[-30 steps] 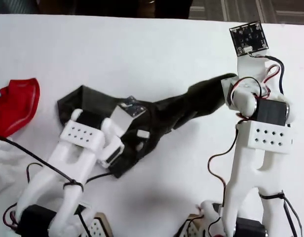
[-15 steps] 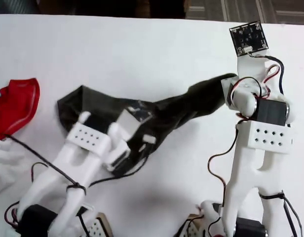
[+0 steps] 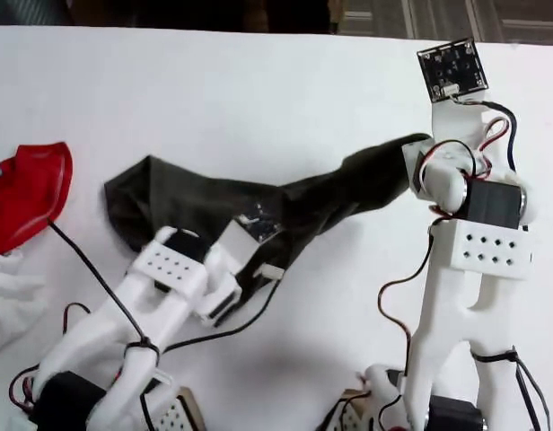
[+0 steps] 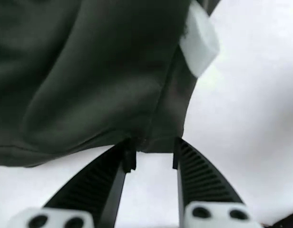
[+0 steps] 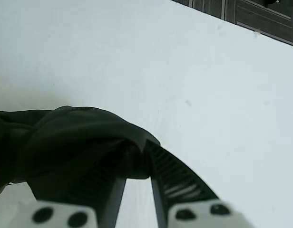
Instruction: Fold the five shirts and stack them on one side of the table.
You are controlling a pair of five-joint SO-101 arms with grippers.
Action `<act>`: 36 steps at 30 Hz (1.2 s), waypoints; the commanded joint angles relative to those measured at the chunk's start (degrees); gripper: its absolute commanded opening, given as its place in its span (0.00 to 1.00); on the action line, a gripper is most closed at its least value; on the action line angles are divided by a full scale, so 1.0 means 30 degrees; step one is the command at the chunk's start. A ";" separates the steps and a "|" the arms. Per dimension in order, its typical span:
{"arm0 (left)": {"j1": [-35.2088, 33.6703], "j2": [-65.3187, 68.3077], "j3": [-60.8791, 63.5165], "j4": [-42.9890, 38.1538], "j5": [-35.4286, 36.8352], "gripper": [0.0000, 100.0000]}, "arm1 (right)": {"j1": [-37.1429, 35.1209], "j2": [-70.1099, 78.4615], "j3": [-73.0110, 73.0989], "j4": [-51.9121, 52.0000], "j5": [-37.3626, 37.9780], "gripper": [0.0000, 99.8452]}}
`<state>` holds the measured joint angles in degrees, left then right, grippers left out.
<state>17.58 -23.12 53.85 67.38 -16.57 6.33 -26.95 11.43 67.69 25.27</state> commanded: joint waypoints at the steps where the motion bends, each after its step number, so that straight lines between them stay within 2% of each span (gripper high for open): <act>1: -0.0147 0.0908 -0.0015 -0.0967 0.0205 0.15 | -0.0103 -0.0747 -0.0117 0.0015 -0.0029 0.02; 8: -0.0762 0.4425 -0.0161 -0.2168 0.0088 0.15 | -0.0044 -0.0747 -0.0117 0.0044 -0.0029 0.02; 10: -0.0762 0.4366 -0.0161 -0.2110 0.0088 0.14 | -0.0044 -0.0747 -0.0117 0.0044 -0.0029 0.02; 13: -0.0762 0.3487 -0.0161 -0.1993 0.0088 0.06 | -0.0103 -0.0747 -0.0117 0.0044 -0.0029 0.02; 15: -0.0733 0.2403 -0.0220 -0.1495 0.0117 0.04 | -0.0132 -0.0747 -0.0117 0.0044 -0.0029 0.02; 20: -0.0733 -0.0527 -0.1832 0.1436 0.0117 0.08 | -0.0132 -0.0747 -0.0117 -0.0015 -0.0029 0.02; 23: -0.0762 -0.1407 -0.2476 0.2256 0.0117 0.11 | -0.0132 -0.0747 -0.0117 -0.0044 -0.0029 0.02; 28: -0.0762 -0.1407 -0.2447 0.2198 0.0117 0.11 | -0.0132 -0.0747 -0.0117 -0.0044 -0.0029 0.02; 32: -0.0762 -0.1407 -0.2476 0.2139 0.0117 0.08 | -0.0132 -0.0747 -0.0117 -0.0044 -0.0029 0.02; 36: -0.0908 -0.0967 -0.2447 0.1553 0.0088 0.14 | -0.0132 -0.0747 -0.0117 -0.0044 -0.0029 0.02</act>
<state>15.56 -25.41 48.48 73.45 -16.57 6.33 -26.95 11.43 67.69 25.27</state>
